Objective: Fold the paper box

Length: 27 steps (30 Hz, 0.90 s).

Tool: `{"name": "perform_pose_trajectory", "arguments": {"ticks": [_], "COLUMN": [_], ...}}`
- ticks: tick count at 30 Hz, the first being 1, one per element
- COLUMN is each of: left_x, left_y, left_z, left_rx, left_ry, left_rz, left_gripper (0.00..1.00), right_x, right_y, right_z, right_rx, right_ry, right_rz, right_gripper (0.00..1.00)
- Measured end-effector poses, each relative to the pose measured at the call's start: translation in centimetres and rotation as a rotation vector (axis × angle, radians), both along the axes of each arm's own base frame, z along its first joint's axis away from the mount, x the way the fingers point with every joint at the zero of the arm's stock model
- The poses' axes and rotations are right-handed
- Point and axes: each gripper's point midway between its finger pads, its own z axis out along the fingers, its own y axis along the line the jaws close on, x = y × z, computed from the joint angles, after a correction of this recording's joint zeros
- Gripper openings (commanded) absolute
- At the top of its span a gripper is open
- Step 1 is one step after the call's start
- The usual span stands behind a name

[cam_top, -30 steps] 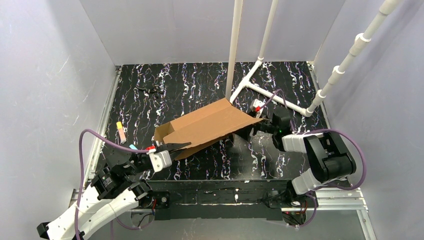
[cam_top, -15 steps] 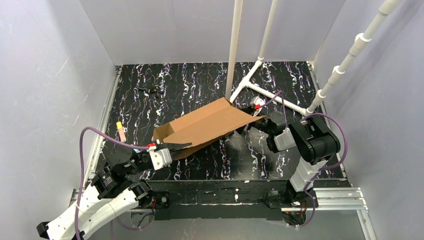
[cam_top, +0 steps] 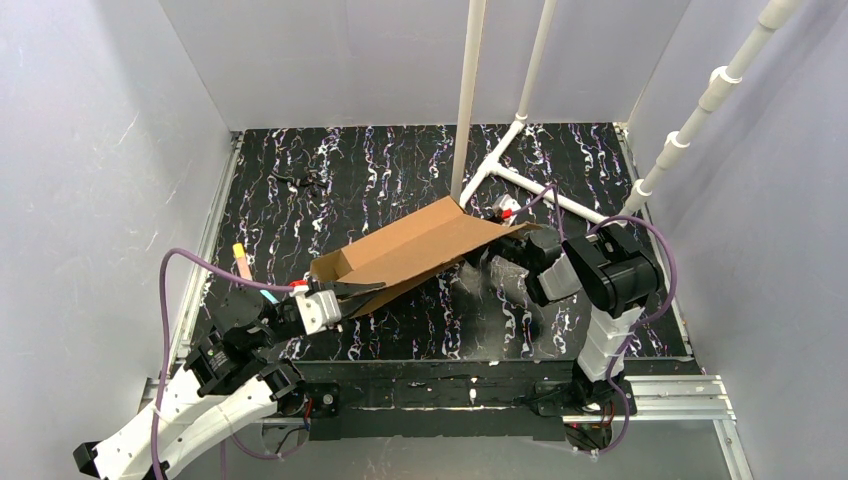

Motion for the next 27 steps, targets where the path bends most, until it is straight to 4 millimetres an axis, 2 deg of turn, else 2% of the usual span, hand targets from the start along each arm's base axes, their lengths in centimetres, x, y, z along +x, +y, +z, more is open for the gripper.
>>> {"name": "perform_pose_trajectory", "arguments": {"ticks": [4,12,18,21,24,27], "left_x": [0.0,-0.1,0.2,0.3,0.3,0.2], "left_y": [0.0,-0.1,0.0,0.3,0.7,1.2], "left_z": [0.1,0.2,0.4,0.6,1.0,1.2], "left_rx": [-0.009,-0.021,-0.035,-0.044,-0.059,-0.070], "left_ry": [0.007,0.025,0.037,0.034,0.028,0.023], "left_rz": [-0.001,0.000,0.015,0.029,0.044,0.062], "left_gripper": [0.00,0.00,0.00,0.10,0.21,0.35], "right_x": [0.4,0.5,0.8,0.8,0.8,0.7], "right_y": [0.2,0.9,0.7,0.7,0.7,0.5], "right_z": [0.3,0.3,0.2,0.2,0.8,1.9], "right_rx": [0.001,-0.009,-0.034,-0.038,-0.038,-0.059], "right_ry": [-0.014,-0.045,-0.083,-0.091,-0.111,-0.135], "right_rz": [-0.013,-0.002,-0.014,-0.015,-0.015,-0.012], "right_gripper": [0.60,0.25,0.16,0.11,0.01,0.01]}}
